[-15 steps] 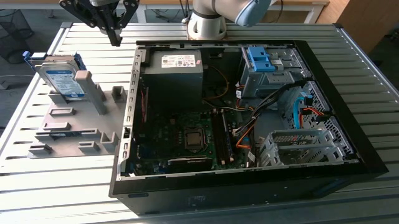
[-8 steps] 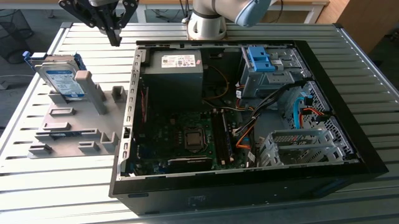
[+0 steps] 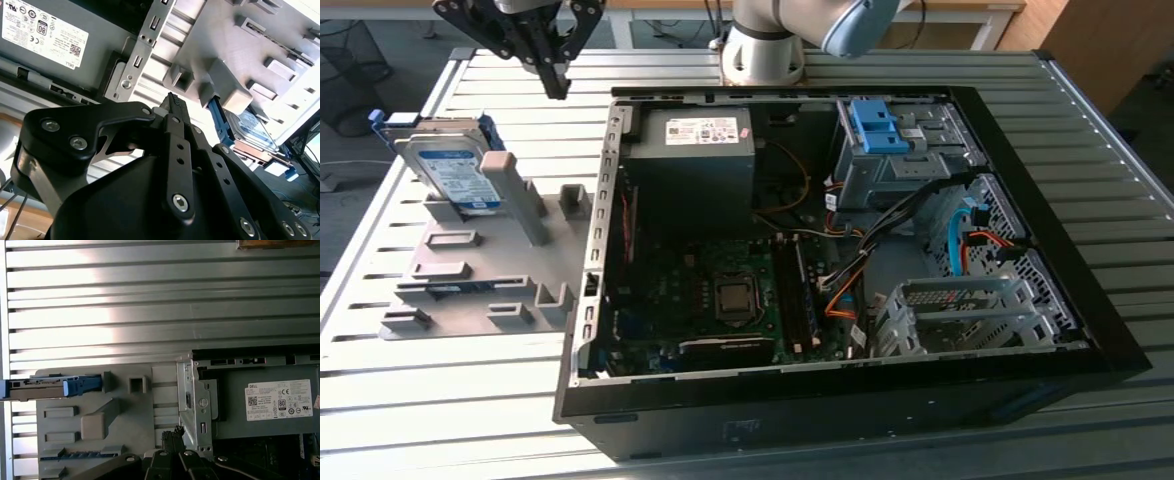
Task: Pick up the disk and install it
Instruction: 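Reach for the disk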
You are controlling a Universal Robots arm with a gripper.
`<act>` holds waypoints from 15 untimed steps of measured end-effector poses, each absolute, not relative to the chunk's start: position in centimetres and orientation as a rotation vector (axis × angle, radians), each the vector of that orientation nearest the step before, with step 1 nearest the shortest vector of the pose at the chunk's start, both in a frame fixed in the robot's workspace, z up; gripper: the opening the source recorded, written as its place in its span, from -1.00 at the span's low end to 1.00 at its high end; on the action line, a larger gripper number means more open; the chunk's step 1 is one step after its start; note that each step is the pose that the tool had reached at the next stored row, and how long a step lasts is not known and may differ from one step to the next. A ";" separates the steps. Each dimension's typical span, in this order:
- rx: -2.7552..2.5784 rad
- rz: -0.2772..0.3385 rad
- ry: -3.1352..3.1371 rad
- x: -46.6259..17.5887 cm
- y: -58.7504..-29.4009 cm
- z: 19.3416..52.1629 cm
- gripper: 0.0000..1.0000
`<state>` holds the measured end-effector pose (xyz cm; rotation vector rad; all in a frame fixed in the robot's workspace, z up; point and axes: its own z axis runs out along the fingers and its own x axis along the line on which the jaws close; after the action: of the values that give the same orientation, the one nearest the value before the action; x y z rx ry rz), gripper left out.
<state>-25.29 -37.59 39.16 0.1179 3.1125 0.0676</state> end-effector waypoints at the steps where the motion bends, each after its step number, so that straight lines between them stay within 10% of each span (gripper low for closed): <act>1: 0.118 0.068 3.113 -25.6 -37.6 39.2 -0.79; 15: 0.120 0.039 3.116 -27.6 -36.5 38.9 -0.79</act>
<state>-27.59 -36.50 38.88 0.1196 3.1164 0.0388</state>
